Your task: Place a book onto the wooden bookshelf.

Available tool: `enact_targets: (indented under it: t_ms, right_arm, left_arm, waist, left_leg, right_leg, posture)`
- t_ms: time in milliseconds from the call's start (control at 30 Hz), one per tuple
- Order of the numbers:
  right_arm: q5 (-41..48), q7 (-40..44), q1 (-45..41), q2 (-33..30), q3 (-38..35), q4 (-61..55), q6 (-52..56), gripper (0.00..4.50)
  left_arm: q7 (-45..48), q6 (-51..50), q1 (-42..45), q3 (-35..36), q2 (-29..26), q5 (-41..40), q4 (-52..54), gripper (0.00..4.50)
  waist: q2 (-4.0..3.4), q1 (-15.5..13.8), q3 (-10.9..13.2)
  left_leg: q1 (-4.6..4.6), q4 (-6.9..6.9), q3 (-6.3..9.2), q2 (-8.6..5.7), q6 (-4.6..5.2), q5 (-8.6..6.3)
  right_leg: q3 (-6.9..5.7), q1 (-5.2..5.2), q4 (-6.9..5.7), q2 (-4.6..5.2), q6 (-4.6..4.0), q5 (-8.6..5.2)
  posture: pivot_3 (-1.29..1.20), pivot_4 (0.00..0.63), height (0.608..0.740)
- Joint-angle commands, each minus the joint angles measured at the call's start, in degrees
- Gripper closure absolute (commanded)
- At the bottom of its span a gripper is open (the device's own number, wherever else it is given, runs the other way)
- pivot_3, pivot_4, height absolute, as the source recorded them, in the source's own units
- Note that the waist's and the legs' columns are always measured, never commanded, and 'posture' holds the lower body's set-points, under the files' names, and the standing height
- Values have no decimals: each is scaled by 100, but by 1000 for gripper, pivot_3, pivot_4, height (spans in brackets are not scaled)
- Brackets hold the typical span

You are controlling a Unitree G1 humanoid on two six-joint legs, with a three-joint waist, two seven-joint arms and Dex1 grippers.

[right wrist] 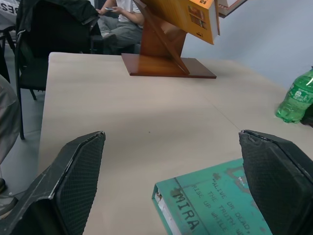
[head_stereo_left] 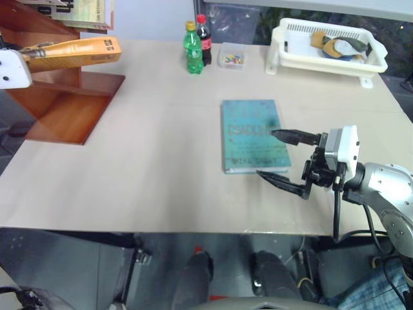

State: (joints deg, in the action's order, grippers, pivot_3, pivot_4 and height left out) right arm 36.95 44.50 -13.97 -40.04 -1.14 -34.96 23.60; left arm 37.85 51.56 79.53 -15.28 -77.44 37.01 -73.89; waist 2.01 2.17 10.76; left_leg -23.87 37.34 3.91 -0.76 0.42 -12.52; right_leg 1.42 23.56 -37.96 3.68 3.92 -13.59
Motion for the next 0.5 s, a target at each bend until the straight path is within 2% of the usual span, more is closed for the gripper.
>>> enact_targets:
  t_ms: [33,233,500]
  right_arm:
    - [46,15,-65,41,-150,-125,-64,0]
    - [78,19,-103,64,-150,-117,-35,0]
    - [38,10,-119,140,-94,-113,-27,0]
  left_arm:
    - [-467,-441,291,-222,-400,452,36,3562]
    - [-801,-613,438,-474,-576,804,-48,3562]
    - [-948,-875,187,-561,-775,848,-205,3562]
  waist:
    - [0,3,0]
    - [0,42,0]
    - [0,67,0]
  left_leg:
    - [0,0,0,0,0,0]
    - [9,0,-10,12,0,0]
    - [14,1,-24,33,0,0]
  right_leg:
    - [0,0,0,0,0,0]
    - [7,3,-10,-9,11,-6]
    - [18,8,-12,-29,11,-6]
  posture:
    - [0,150,740]
    - [0,150,740]
    - [0,150,740]
